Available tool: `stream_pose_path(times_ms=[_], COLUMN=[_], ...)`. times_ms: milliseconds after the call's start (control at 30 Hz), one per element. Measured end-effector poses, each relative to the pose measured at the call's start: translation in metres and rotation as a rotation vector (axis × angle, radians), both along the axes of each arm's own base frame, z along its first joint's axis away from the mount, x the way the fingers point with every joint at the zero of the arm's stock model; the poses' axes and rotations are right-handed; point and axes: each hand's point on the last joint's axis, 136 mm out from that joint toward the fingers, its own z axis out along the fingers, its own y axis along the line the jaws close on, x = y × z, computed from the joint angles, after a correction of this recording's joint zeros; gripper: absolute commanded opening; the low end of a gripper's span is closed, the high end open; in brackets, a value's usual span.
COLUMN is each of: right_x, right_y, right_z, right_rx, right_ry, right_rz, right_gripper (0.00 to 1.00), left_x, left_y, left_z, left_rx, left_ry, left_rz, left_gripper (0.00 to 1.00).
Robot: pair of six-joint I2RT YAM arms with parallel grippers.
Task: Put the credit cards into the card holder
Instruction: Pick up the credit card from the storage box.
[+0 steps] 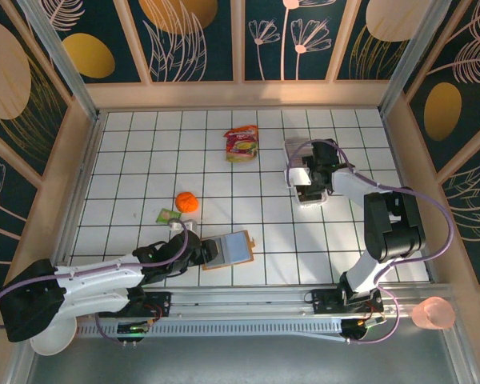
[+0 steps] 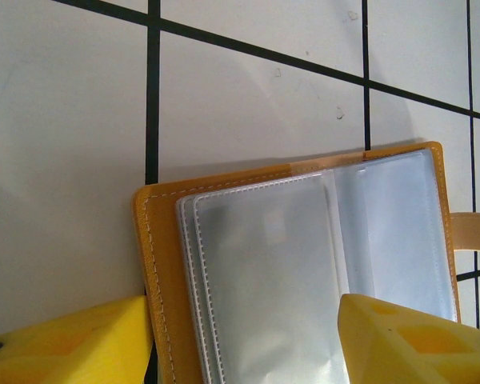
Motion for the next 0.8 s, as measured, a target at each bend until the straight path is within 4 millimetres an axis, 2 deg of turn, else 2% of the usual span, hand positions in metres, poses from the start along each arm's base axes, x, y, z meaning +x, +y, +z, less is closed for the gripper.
stream_pose_path(times_ms=[100,233,467,667,800], right_x=[0.0015,-0.0002,-0.0035,-0.0039,-0.0054], right_y=[0.0014,0.0010,0.0023,0.0024,0.0029], right_z=[0.0018,0.0007,0.0005,0.0047,0.0056], right_rx=[0.001,-0.006,-0.012,-0.010,-0.010], right_ry=[-0.007,0.000,0.005,-0.003,0.000], right_rz=[0.003,0.011,0.032,0.031,0.032], right_gripper=[0.74,0.65,0.33,0.20,0.15], left_x=[0.0000,0.0001,0.0001,-0.0003,-0.0005], left_y=[-0.0001,0.0000,0.0004,0.0009,0.0012], left_z=[0.0001,0.0001,-0.0001,0.0010,0.0012], left_rx=[0.000,0.000,0.000,-0.008,-0.013], left_ry=[0.000,0.000,-0.001,-0.005,-0.008], left_rz=[0.000,0.001,0.001,0.001,0.001], left_gripper=[0.62,0.62,0.60,0.59,0.58])
